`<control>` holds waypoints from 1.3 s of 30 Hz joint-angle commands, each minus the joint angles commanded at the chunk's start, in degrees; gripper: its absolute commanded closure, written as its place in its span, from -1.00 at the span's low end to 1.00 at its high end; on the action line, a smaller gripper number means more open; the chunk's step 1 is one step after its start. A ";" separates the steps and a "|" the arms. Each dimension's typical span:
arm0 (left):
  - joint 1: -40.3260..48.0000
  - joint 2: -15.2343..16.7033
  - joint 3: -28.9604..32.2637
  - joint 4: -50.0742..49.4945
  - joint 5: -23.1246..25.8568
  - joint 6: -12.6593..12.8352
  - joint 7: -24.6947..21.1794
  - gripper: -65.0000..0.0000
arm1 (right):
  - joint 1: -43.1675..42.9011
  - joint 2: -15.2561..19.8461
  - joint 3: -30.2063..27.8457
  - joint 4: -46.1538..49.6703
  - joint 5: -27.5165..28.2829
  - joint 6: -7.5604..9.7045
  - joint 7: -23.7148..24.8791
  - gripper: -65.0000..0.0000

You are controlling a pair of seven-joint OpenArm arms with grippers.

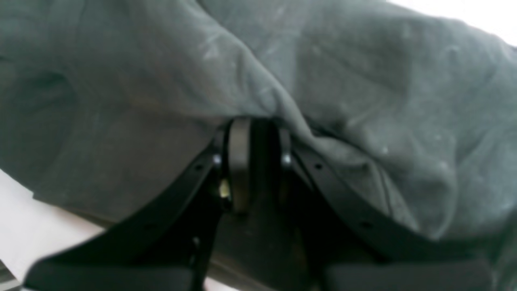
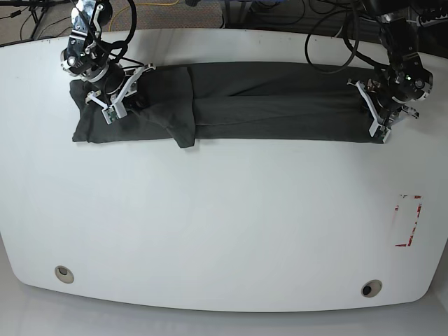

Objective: Layout the t-shirt on the table in an organized manner, then fold the t-shirt properly
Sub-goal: 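Regrasp the folded corner with the right gripper and pull it outward, then release the left gripper and move it inward along the folded shirt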

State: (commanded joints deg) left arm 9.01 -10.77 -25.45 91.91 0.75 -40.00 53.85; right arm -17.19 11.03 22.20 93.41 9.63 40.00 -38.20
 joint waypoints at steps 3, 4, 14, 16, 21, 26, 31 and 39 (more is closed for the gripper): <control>-1.49 -1.14 0.00 0.79 -0.44 0.00 3.43 0.59 | 0.35 -0.09 0.00 0.18 -0.09 0.00 -0.09 0.73; -2.20 -1.32 0.00 1.23 -0.53 0.00 4.84 0.51 | 0.44 -0.09 0.00 0.18 -0.09 0.00 -0.09 0.73; -3.78 -1.05 -0.26 9.41 -5.71 0.00 9.49 -0.27 | 0.53 -0.44 -0.44 0.18 0.09 0.00 -0.09 0.73; -3.78 -1.32 -0.44 10.29 -8.44 0.00 10.90 -0.30 | 0.53 -0.44 -0.44 0.18 0.09 0.00 -0.09 0.73; -3.69 -1.49 -5.45 10.99 -17.67 0.00 14.68 -0.30 | 0.53 -0.44 -0.44 0.18 0.09 0.00 -0.09 0.73; -2.46 -1.76 -8.44 8.62 -24.70 0.00 15.12 -0.31 | 0.53 -0.44 -0.44 0.18 0.09 0.00 -0.09 0.73; -1.67 -3.78 -8.53 4.22 -28.31 0.00 15.12 -0.31 | 0.44 -0.44 -0.44 0.09 0.18 0.00 -0.09 0.73; -1.85 -3.78 -8.44 -2.46 -28.84 0.00 14.95 -0.30 | 0.26 -0.44 -0.44 0.00 0.18 0.00 -0.09 0.73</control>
State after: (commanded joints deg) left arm 7.16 -14.55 -33.89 89.45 -28.09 -40.00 68.79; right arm -16.92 10.59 21.76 93.41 9.80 40.00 -38.29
